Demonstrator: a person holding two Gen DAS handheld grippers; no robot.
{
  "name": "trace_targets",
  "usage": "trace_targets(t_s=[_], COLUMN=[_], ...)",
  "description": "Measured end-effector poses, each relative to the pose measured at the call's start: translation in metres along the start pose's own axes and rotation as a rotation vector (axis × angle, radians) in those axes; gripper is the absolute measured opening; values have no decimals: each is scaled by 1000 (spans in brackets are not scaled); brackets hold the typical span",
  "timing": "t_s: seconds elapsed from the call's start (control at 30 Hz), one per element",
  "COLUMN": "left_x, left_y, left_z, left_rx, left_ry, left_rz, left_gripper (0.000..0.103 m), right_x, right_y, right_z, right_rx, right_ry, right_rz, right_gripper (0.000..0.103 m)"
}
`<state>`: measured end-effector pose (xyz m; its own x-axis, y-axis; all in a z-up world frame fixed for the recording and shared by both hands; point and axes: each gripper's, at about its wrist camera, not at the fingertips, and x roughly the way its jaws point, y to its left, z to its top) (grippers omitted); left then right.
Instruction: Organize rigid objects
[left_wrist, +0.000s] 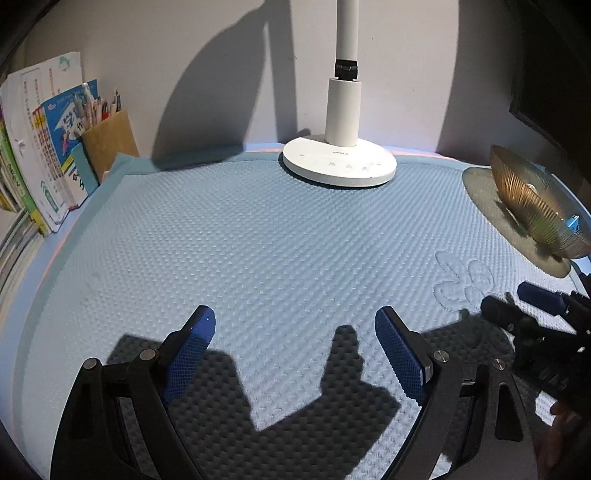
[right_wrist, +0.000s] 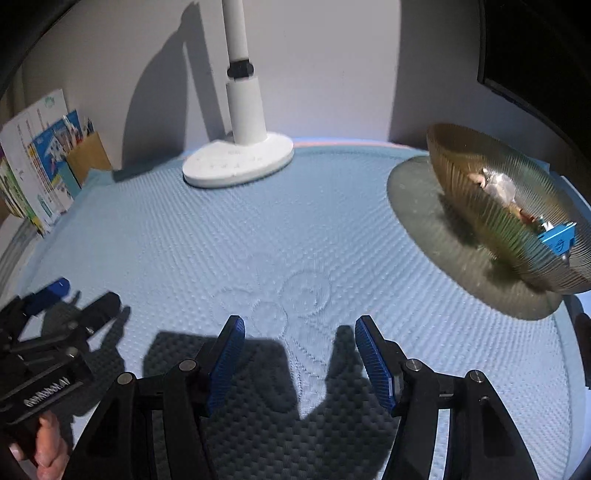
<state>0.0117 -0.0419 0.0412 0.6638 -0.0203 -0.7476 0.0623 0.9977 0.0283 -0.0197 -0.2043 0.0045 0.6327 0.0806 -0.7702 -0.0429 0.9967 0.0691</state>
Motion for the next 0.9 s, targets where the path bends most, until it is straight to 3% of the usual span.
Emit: trace_targets(t_s=[0.23,0.9], left_x=[18,21], left_y=[-3,-2], left_z=[-1,-4], left_rx=[8,2], left_ry=[104,117], left_rz=[29,19], left_gripper=[88,90], right_x=[5,7], right_y=[-3,-4], right_z=[0,1], right_rx=[8,23], right_ry=[21,27], right_rz=[1,-21], right_gripper=[67,70])
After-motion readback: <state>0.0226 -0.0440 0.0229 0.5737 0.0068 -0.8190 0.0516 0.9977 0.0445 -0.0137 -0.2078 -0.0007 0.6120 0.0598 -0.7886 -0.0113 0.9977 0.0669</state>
